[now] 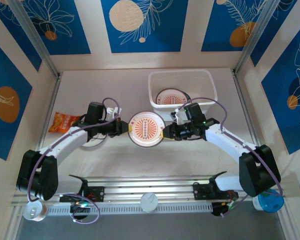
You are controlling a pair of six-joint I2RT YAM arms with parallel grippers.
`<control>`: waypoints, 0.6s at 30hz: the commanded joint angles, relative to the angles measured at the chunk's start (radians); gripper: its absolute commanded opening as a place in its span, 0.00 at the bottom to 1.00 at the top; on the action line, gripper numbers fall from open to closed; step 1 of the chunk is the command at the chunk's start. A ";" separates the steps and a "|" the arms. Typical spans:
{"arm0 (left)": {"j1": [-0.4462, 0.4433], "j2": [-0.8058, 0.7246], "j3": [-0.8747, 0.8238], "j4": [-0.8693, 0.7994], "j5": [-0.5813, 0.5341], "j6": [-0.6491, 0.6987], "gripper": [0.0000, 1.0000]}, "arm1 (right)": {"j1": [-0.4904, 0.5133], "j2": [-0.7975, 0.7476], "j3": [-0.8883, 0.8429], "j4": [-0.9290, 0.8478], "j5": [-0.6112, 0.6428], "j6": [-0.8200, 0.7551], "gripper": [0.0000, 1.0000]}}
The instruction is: Place the plates into the plastic bin on the countertop
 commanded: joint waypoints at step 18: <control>-0.030 -0.069 0.028 -0.037 0.005 0.019 0.24 | 0.003 -0.100 0.066 -0.020 0.033 0.057 0.10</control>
